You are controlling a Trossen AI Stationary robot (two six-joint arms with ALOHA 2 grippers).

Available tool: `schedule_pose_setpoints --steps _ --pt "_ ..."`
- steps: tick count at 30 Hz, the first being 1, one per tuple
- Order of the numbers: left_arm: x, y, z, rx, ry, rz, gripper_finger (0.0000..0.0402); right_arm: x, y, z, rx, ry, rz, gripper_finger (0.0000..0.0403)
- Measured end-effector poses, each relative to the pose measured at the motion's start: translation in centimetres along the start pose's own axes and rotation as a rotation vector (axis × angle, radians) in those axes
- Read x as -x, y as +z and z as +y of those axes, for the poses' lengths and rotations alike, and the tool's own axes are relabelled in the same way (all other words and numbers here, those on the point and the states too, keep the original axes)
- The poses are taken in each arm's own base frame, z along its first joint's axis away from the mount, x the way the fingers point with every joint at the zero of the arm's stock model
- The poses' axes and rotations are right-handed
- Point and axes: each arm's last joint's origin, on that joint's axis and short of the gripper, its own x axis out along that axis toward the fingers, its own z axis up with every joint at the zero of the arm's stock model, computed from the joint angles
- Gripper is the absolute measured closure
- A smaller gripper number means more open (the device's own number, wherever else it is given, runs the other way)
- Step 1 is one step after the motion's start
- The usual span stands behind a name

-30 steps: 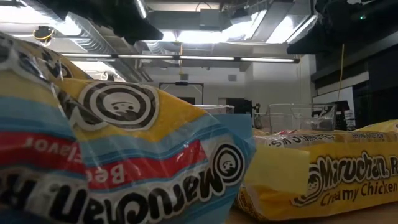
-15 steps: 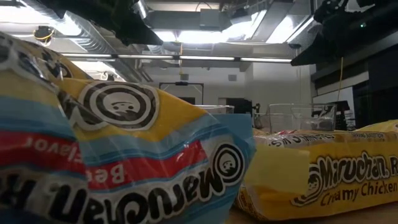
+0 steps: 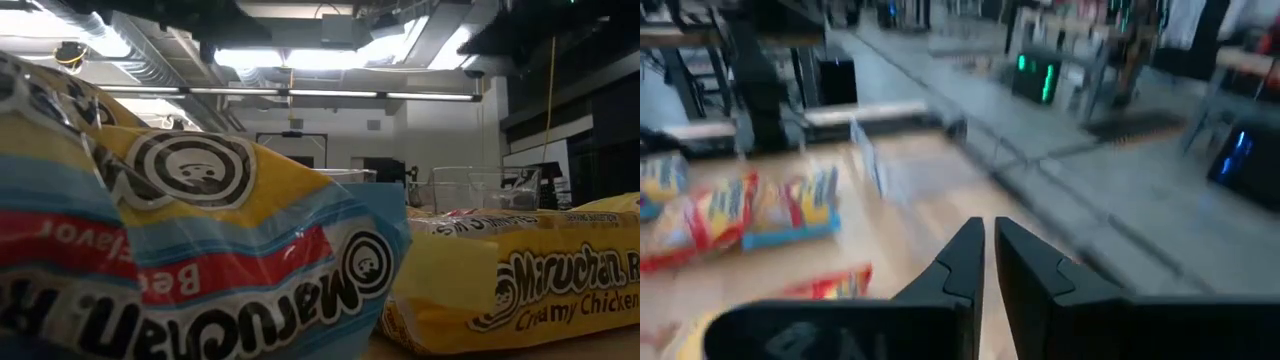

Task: Sort Maruchan noodles
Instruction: Put the red noodle pack into the right transparent bin

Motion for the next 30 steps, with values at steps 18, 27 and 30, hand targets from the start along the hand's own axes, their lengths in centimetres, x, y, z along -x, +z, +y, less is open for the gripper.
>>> schedule_pose_setpoints --steps 18,27,30 --pt "0.1 0.2 1.3 -0.057 0.080 0.005 0.0401 -4.9 0.8 2.9 0.085 0.055 0.583 0.0370" --pt "0.0 0.1 1.6 -0.061 0.096 0.013 0.0401 -6.8 -1.1 4.1 0.140 0.118 0.683 0.0370" --pt "0.0 0.1 1.6 -0.065 0.095 0.014 0.0401 -7.3 -1.7 4.4 0.153 0.111 0.713 0.0370"
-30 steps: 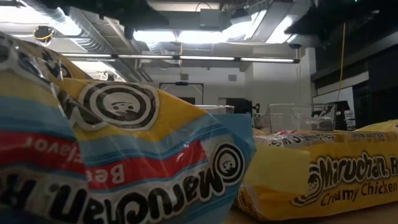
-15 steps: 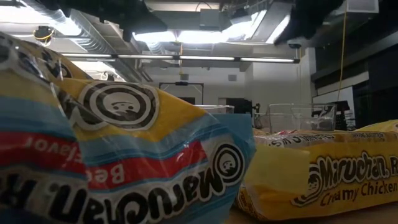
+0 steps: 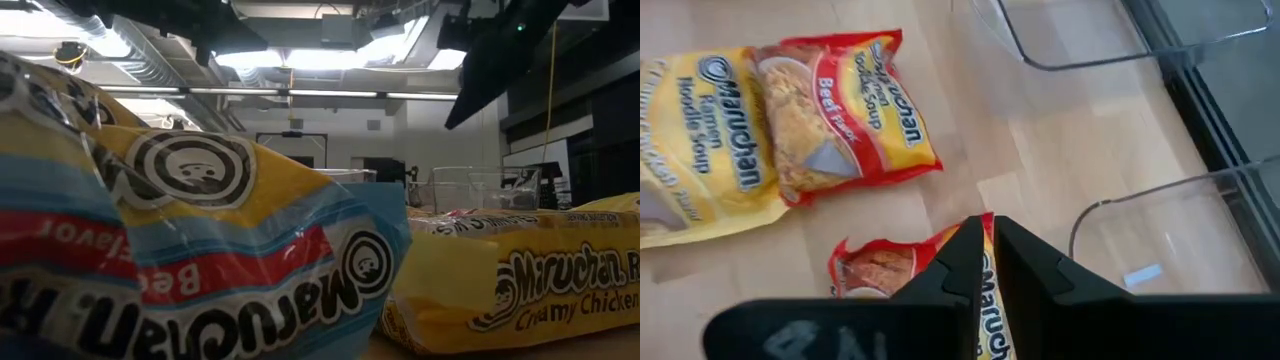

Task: Sort Maruchan noodles
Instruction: Put the red noodle pack into the right transparent bin

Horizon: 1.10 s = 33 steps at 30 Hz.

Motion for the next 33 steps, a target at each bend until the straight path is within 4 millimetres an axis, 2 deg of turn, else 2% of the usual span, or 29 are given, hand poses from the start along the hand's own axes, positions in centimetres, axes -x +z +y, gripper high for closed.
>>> schedule_pose_setpoints --steps 8,13,15,19,22,25,29,33 --pt "-0.1 -0.3 0.6 -0.003 0.024 0.027 0.0401 -2.7 -0.7 0.7 -0.018 -0.057 0.125 0.0370" --pt "-0.3 -0.3 1.3 -0.069 -0.009 0.028 0.0401 -4.8 -1.3 0.1 -0.002 -0.106 0.206 0.0362" --pt "-0.4 -0.3 1.4 -0.114 -0.040 0.028 0.0401 -5.6 -1.6 0.0 0.024 -0.112 0.231 0.0344" --pt "-0.4 -0.4 1.5 -0.186 -0.096 0.033 0.0401 -7.4 -1.9 -0.3 0.038 -0.127 0.270 0.0283" --pt "-0.4 -0.5 1.5 -0.149 -0.094 0.041 0.0401 -8.3 -2.3 -0.2 -0.059 -0.111 0.311 0.0235" --pt "-0.4 -0.5 1.5 -0.101 -0.095 0.052 0.0401 -8.6 -2.5 0.1 -0.066 -0.035 0.345 0.0200" --pt "-0.4 -0.6 1.5 -0.097 -0.097 0.054 0.0401 -8.3 -2.6 0.2 -0.072 0.007 0.366 0.0175" --pt "-0.4 -0.6 1.5 -0.100 -0.093 0.056 0.0401 -8.1 -2.6 0.3 -0.082 0.054 0.367 0.0173"
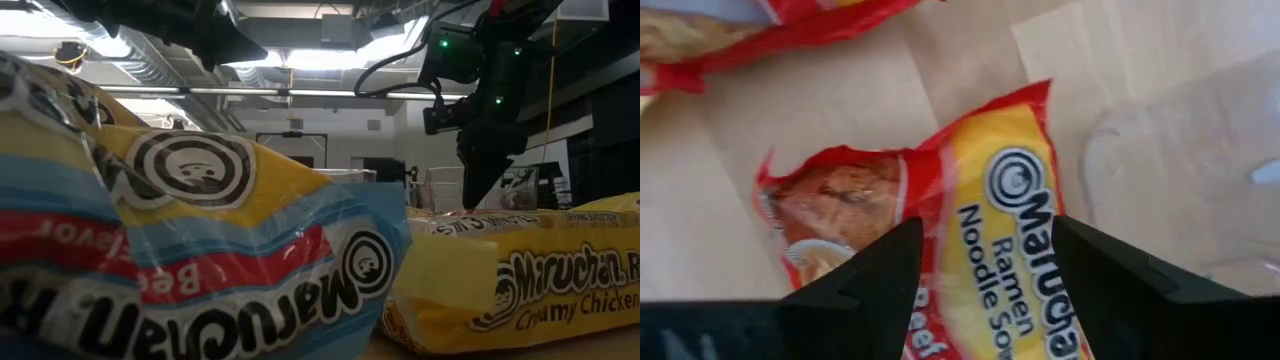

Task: Sort Maruchan noodles
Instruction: Put the red noodle pack into the right transparent bin

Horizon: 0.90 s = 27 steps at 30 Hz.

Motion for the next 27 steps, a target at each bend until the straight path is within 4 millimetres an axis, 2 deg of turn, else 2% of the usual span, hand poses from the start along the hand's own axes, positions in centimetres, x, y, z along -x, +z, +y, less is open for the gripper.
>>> schedule_pose_setpoints --steps 7,17,27 --pt "0.0 -0.4 0.0 -0.003 -0.004 0.046 0.0401 0.1 -0.6 0.3 0.007 0.124 0.079 0.0186" --pt "0.0 -0.9 -0.1 -0.005 -0.008 0.090 0.0401 0.1 -0.6 0.4 -0.018 0.149 0.078 0.0187" --pt "0.0 -0.9 -0.1 -0.006 -0.007 0.090 0.0401 -0.7 -1.6 0.2 -0.021 0.123 0.105 0.0188"
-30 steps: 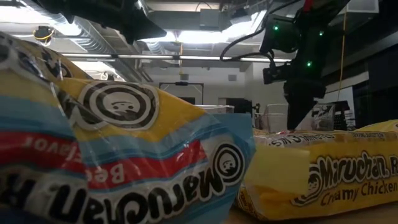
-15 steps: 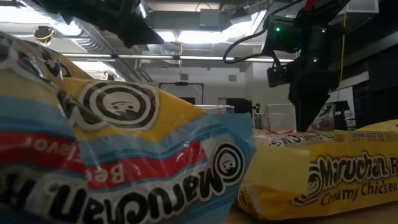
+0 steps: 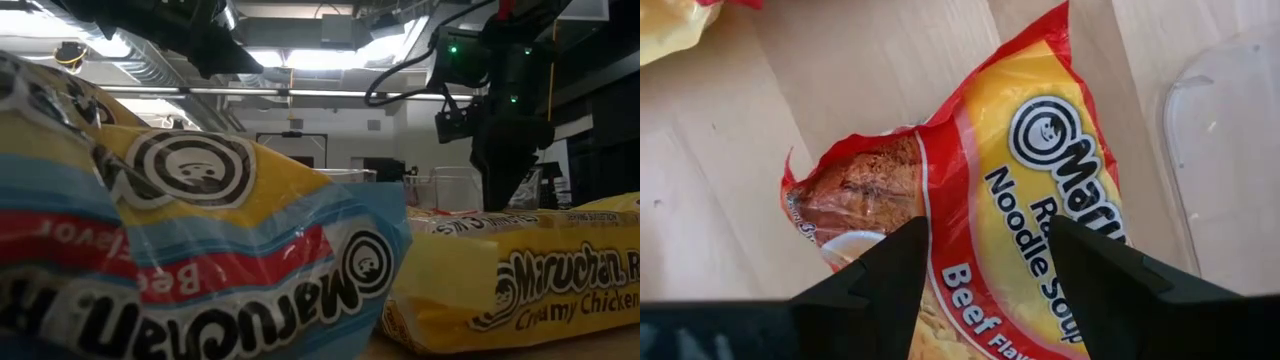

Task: Sort Maruchan noodles
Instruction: Put the red noodle pack into the right transparent bin

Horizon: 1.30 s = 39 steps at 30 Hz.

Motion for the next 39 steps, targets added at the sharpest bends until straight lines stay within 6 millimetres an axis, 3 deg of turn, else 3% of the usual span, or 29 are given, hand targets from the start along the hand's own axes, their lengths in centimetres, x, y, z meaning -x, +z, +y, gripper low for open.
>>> schedule_pose_setpoints --steps 9,21,28,39 --pt "0.0 0.0 0.0 -0.079 0.008 0.000 0.0401 -0.1 0.1 0.0 -0.032 0.003 -0.005 0.0201" --pt "0.0 0.0 0.0 -0.091 0.008 0.000 0.0401 -0.2 0.1 0.2 -0.099 0.054 0.005 0.0341" --pt "0.0 0.0 0.1 -0.150 0.038 0.005 0.0401 0.5 1.0 0.2 -0.079 0.024 -0.043 0.0393" --pt "0.0 0.0 0.2 -0.151 0.059 0.010 0.0401 0.5 1.1 0.3 -0.102 0.039 -0.052 0.0401"
